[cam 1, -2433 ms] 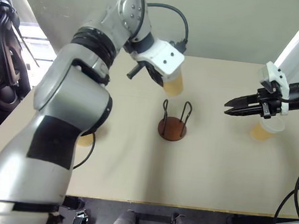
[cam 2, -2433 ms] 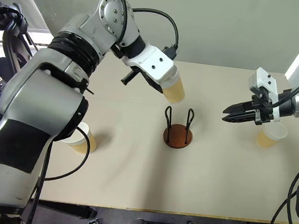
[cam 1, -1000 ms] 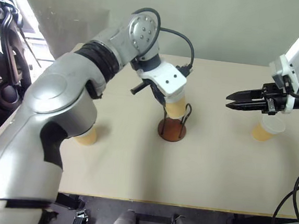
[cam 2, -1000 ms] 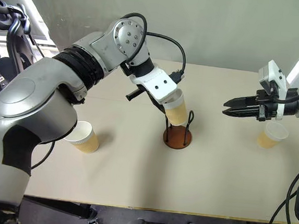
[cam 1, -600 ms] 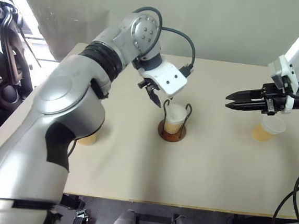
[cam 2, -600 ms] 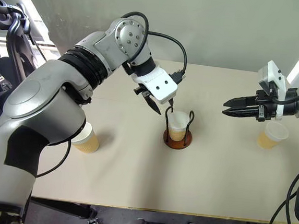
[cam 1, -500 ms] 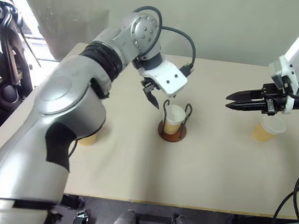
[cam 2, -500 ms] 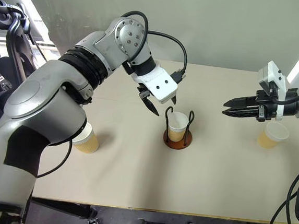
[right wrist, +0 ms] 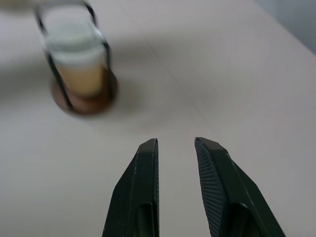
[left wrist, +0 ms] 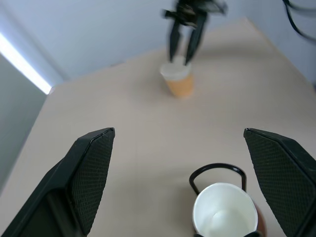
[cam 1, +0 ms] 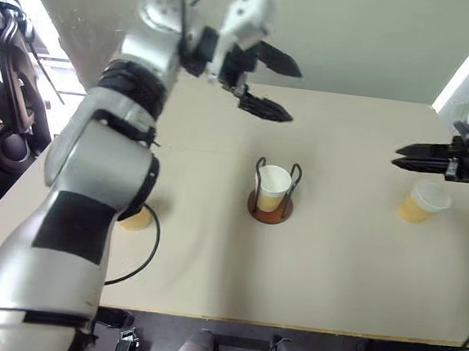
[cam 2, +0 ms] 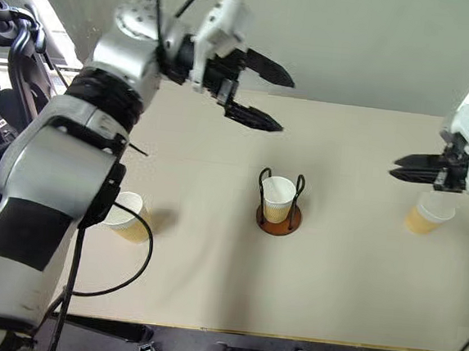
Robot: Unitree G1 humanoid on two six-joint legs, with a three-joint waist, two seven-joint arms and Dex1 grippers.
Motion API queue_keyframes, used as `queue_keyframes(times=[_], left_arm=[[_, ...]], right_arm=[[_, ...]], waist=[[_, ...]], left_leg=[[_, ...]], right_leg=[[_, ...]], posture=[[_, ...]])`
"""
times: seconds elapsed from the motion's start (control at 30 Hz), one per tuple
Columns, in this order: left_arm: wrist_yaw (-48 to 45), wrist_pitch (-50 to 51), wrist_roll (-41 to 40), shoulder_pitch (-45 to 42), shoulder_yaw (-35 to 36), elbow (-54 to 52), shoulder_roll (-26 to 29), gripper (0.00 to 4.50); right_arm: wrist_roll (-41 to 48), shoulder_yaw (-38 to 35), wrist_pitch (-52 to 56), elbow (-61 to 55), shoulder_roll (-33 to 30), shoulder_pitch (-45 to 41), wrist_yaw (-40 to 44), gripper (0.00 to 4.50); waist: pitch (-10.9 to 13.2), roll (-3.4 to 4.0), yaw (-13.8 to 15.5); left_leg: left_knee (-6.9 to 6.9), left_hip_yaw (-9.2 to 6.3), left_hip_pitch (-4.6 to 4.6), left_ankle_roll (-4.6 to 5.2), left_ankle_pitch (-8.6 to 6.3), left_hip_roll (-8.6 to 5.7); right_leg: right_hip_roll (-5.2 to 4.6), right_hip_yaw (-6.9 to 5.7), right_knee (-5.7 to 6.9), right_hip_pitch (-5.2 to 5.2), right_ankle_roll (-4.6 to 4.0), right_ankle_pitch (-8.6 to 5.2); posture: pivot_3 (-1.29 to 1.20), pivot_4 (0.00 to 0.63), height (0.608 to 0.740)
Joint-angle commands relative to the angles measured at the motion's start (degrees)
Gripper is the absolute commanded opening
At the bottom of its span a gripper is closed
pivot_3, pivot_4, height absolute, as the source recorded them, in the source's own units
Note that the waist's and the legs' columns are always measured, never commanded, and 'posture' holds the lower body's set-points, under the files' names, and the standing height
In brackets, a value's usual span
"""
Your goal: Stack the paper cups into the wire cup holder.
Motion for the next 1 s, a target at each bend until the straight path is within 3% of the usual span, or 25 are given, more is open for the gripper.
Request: queue_keyframes(times=[0.03,0.37,0.63,0.9,1.0], left_arm=[[-2.5,4.6,0.9,1.1,3.6,-3.9,0.7,4.48],[-2.6,9.0,0.4,4.5,1.7,-10.5,2.0,4.48],[-2.6,9.8,0.5,5.2,0.0,-11.7,3.2,4.48],[-2.6,9.8,0.3,5.1,-0.7,-11.7,3.1,4.48],[-2.6,9.6,0.4,5.1,-0.8,-11.5,3.1,4.50]], right_arm=[[-6.4,3.4,-8.1,5.4,-1.8,-3.5,0.5,1.12],[-19.7,11.9,-22.9,23.4,-0.2,-12.9,4.0,1.12],[-22.6,12.9,-24.5,27.0,0.1,-15.2,8.1,1.12],[-26.1,13.2,-26.2,30.5,-0.2,-15.9,5.6,1.12],[-27.1,13.1,-27.1,31.2,-0.2,-16.4,4.9,1.74]], waist=[[0.0,0.02,-0.1],[0.1,0.15,-0.1],[0.1,0.22,-0.1],[0.1,0.23,-0.1],[0.1,0.25,-0.1]], left_leg=[[0.00,0.05,0.03,0.00,0.00,0.00],[-0.04,0.13,0.08,0.08,-0.01,0.07],[-0.04,0.15,0.09,0.09,-0.01,0.11],[-0.05,0.10,0.07,0.09,-0.01,0.13],[-0.08,0.12,0.07,0.10,-0.02,0.14]], right_leg=[[0.00,0.03,0.00,0.00,0.00,0.00],[0.01,0.05,-0.01,-0.06,0.01,0.13],[0.00,0.05,-0.05,-0.06,-0.06,0.20],[-0.07,0.04,-0.14,-0.04,-0.14,0.25],[-0.06,0.02,-0.19,-0.05,-0.17,0.29]], posture=[[0.00,0.150,0.740],[0.00,0.150,0.740],[0.00,0.150,0.740],[0.00,0.150,0.740],[0.00,0.150,0.740]])
